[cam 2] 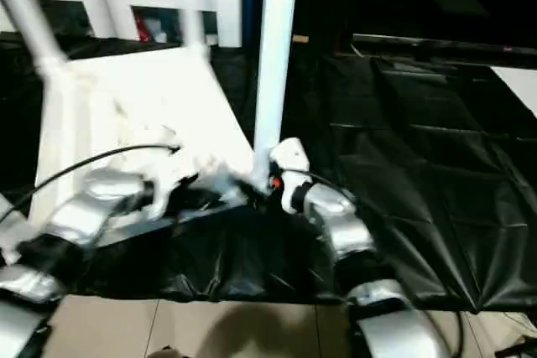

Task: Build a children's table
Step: Rotate leg to tighten

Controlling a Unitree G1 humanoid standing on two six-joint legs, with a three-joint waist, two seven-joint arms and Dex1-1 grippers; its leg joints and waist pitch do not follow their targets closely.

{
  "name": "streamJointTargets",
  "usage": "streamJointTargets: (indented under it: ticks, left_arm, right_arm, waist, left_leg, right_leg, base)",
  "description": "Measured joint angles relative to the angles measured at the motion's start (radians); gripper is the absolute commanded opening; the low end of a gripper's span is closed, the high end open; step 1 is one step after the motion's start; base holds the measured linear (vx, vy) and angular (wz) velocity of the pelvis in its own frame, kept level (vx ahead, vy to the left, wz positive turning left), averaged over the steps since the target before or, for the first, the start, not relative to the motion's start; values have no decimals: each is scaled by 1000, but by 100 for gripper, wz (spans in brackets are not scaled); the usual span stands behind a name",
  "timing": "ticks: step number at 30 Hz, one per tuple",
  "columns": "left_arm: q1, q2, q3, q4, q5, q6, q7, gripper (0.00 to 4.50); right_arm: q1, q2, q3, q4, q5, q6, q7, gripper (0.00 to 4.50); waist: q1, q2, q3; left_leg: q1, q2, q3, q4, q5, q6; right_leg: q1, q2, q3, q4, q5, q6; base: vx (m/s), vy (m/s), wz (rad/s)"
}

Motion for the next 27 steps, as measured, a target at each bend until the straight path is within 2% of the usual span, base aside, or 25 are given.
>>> streamJointTargets:
  ticks: [2,9,14,18,27]
  left_arm:
    - [12,21,-1,-6,-10,-11,-46,0]
    - [32,77,-6,-27,-27,-15,-163,0]
    - [39,92,-13,-44,-30,-4,-222,0]
    - [38,94,-16,-44,-30,-4,-236,0]
    - [38,95,-14,-44,-30,15,-258,0]
  right_arm:
    - [12,-24,20,-28,1,0,89,424]
    - [11,-63,61,-48,20,-1,260,358]
    - [10,-86,83,-67,30,23,346,308]
    - [11,-89,87,-67,29,21,362,281]
    - [23,-81,85,-90,51,42,361,222]
  waist:
    - [1,0,0]
    - [3,-1,0]
    - [16,-1,0]
    - [24,-1,0]
    - [27,-1,0]
  left_leg:
    - [0,0,0,0,0,0]
    - [1,0,0,0,0,0]
    - [0,0,0,0,0,0]
    - [1,1,1,0,0,0]
    - [1,1,1,-1,0,0]
  right_leg:
    - [0,0,0,0,0,0]
    - [1,0,0,0,0,0]
    - [1,0,0,-1,0,0]
    - [1,0,0,0,0,0]
    - [1,0,0,-1,-1,1]
  base:
    - [0,0,0]
    - [0,0,0]
    - [0,0,0]
    - [0,0,0]
    - [0,0,0]
